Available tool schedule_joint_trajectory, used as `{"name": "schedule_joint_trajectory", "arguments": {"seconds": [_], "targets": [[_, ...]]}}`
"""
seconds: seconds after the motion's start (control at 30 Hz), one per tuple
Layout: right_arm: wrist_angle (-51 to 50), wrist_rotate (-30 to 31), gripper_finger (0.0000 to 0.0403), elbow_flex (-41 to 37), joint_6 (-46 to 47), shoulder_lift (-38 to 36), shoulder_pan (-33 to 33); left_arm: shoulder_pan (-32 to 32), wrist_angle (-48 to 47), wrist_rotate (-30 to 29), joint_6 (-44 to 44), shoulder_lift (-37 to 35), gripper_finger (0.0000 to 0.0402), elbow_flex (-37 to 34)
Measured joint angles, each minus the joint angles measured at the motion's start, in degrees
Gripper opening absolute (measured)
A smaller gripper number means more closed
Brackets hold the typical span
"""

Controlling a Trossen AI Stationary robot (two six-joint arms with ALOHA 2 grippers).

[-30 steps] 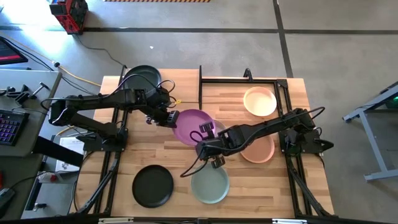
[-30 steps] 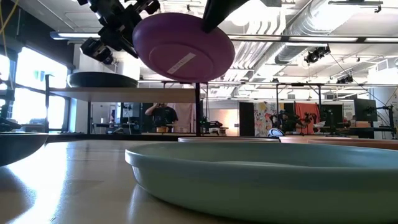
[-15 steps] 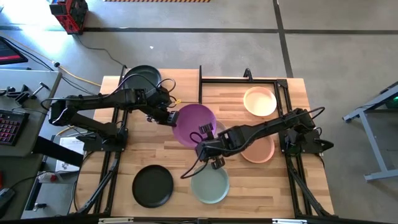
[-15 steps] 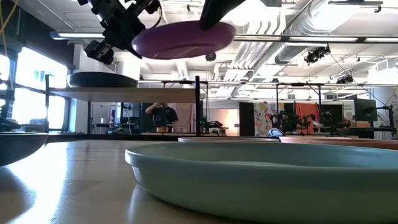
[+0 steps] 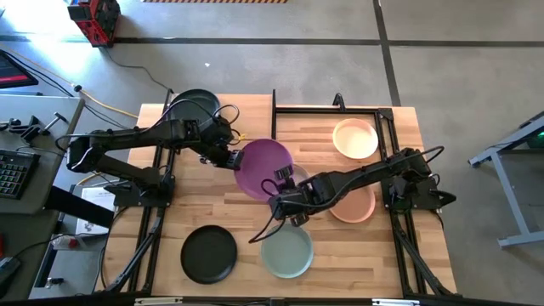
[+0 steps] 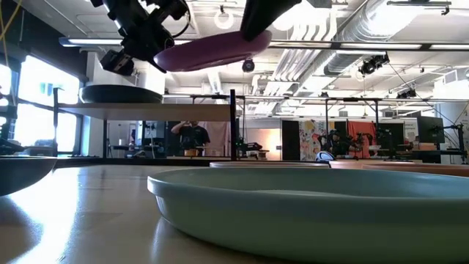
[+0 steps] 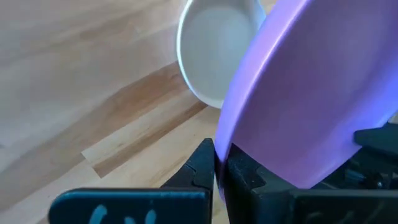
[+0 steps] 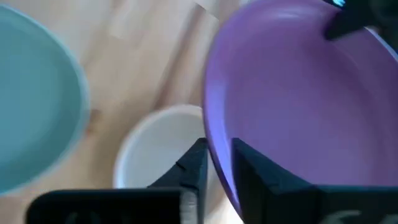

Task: Place and stack plates onto a shelf
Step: Stack the violet plate on top of the black plate on the shelf

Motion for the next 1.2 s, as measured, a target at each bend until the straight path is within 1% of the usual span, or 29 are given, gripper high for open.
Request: {"name": "schedule_joint_trajectory", "arguments": {"seconds": [0.1, 0.23, 0.37, 0.67, 0.8, 0.97, 1.07, 1.2], "targets": [[-2.1, 3.1, 0.0092, 0.0, -0.2, -0.3, -0.2, 1.6, 0.0, -0.1, 1.0, 0.0, 0.0002, 0.0], [-3.7, 3.8, 0.0120, 0.0, 0.7, -2.3, -1.0, 4.0, -0.4, 0.3, 2.6, -0.2, 0.0001, 0.0], [-4.6, 4.4, 0.0125, 0.0, 2.3, -5.5, -2.9, 6.9, -1.6, -0.1, 2.6, -0.5, 0.0001, 0.0], [-4.9, 3.4, 0.0126, 0.0, 3.5, -11.6, -10.1, 16.4, -4.9, -1.3, 1.8, -3.3, 0.0003, 0.8], [-4.9, 2.3, 0.0126, 0.0, 3.5, -12.4, -13.1, 19.2, -7.8, -2.8, 1.8, -3.7, 0.0004, 4.6], [-5.8, -2.2, 0.0126, 0.0, 4.0, -12.5, -16.1, 22.9, -14.0, -5.8, 3.2, -3.7, 0.0004, 11.3], [-6.7, -5.1, 0.0126, 0.0, 5.8, -12.4, -17.4, 25.0, -19.3, -7.9, 3.2, -3.7, 0.0004, 15.1], [-7.8, -5.9, 0.0126, -0.1, 7.0, -12.4, -17.9, 28.3, -27.4, -11.4, 4.2, -3.7, 0.0005, 20.0]]}}
